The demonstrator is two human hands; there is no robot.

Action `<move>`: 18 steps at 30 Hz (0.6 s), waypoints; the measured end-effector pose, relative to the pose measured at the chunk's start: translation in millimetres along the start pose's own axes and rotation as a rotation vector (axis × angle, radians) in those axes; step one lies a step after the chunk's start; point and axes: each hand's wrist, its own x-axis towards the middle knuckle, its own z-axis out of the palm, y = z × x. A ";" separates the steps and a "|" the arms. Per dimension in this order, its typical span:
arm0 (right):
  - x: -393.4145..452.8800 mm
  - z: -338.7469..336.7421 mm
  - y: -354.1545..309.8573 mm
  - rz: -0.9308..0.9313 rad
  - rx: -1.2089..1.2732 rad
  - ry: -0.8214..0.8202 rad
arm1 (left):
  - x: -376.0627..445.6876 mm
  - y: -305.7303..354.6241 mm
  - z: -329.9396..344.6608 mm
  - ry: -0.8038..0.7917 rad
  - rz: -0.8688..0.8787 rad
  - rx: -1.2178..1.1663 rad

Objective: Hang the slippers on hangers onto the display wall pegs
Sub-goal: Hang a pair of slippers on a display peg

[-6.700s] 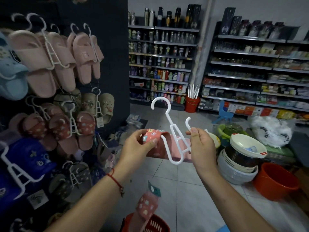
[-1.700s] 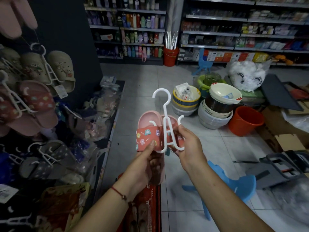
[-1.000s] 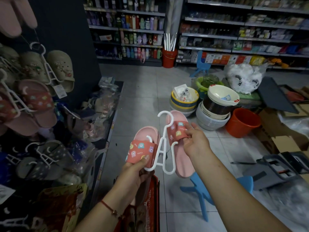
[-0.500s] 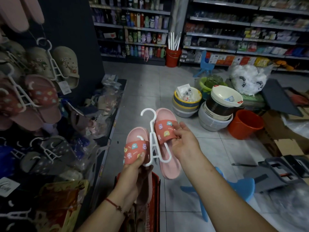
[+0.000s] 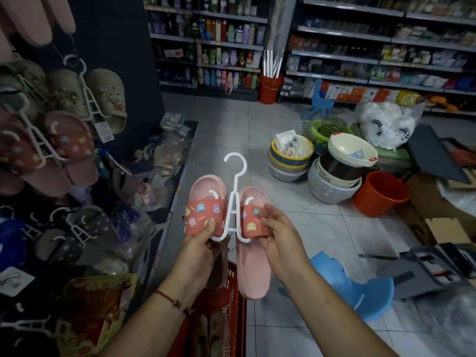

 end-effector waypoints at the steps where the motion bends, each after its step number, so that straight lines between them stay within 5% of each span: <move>1: -2.3 -3.2 -0.8 -0.014 -0.051 -0.027 | 0.0 -0.6 -0.1 -0.009 0.008 0.003; 6: -18.2 -21.1 -15.9 -0.080 -0.607 -0.166 | -5.6 -3.5 5.2 -0.040 0.014 0.036; 10: -22.3 -25.2 -34.6 -0.251 -1.204 -0.112 | -17.1 -4.7 10.1 -0.075 0.006 0.107; 12: -17.5 -17.8 -43.6 -0.306 -1.151 -0.080 | -24.2 -3.6 12.9 -0.088 0.026 0.120; 18: 0.5 19.3 -51.4 -0.068 -0.675 -0.146 | -43.0 -5.4 14.2 -0.093 0.027 0.158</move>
